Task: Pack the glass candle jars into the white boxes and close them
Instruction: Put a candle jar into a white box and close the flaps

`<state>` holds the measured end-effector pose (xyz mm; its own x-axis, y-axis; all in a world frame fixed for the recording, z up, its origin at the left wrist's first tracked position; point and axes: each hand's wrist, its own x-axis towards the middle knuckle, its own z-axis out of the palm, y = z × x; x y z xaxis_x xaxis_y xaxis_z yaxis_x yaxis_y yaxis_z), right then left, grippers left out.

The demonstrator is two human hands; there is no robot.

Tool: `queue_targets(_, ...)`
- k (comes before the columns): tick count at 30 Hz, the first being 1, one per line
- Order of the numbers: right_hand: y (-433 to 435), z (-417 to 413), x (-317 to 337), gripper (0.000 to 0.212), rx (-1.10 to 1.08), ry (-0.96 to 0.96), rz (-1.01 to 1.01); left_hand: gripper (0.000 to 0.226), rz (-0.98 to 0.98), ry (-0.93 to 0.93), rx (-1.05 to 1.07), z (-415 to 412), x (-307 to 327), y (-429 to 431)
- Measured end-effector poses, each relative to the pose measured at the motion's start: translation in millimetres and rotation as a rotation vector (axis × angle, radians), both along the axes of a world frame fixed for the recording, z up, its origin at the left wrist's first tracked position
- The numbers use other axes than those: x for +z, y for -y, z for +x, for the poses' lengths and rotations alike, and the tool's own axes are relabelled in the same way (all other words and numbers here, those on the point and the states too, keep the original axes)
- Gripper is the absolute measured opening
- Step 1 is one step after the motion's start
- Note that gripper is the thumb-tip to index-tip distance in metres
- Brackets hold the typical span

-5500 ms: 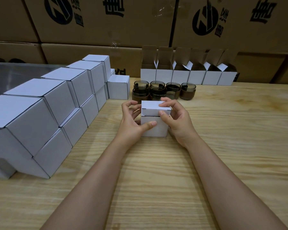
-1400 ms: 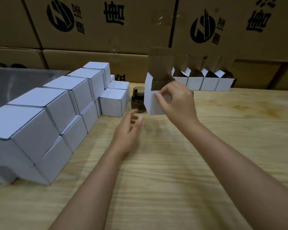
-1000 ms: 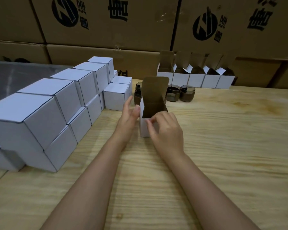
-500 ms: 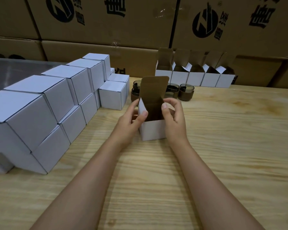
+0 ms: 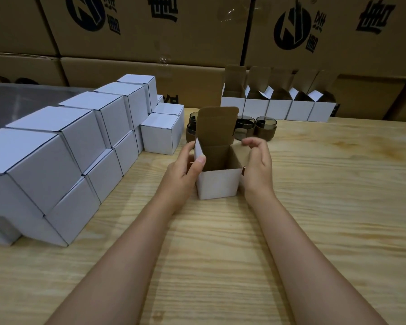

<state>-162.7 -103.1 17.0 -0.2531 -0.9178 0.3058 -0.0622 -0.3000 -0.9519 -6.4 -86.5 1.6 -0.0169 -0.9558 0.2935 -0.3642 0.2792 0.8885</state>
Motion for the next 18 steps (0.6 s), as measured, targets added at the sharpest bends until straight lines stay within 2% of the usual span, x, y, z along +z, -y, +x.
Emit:
queue_targets(5,-5.6,0.8,-5.5,0.031,0.135,0.050,0.057,0.086,-0.002,-0.019,0.027,0.6,2.5,-3.1)
queue_targets(9,-6.9,0.6,-5.0,0.044,0.280,0.021,0.029,0.050,-0.233,0.015,0.332,-13.7,5.1,-9.9)
queue_targets(11,-8.1,-0.1,-5.1,0.049,0.298,-0.001,-0.007,0.041,-0.348,0.057,0.438,-18.1,6.0,-8.8)
queue_targets(14,-7.9,0.9,-4.9,0.052,0.289,-0.021,-0.026,0.036,-0.395,0.094,0.500,-17.2,6.6,-6.7)
queue_targets(18,-7.6,3.1,-4.8,0.051,0.267,-0.037,-0.003,0.041,-0.372,0.018,0.544,-20.0,7.9,-8.8)
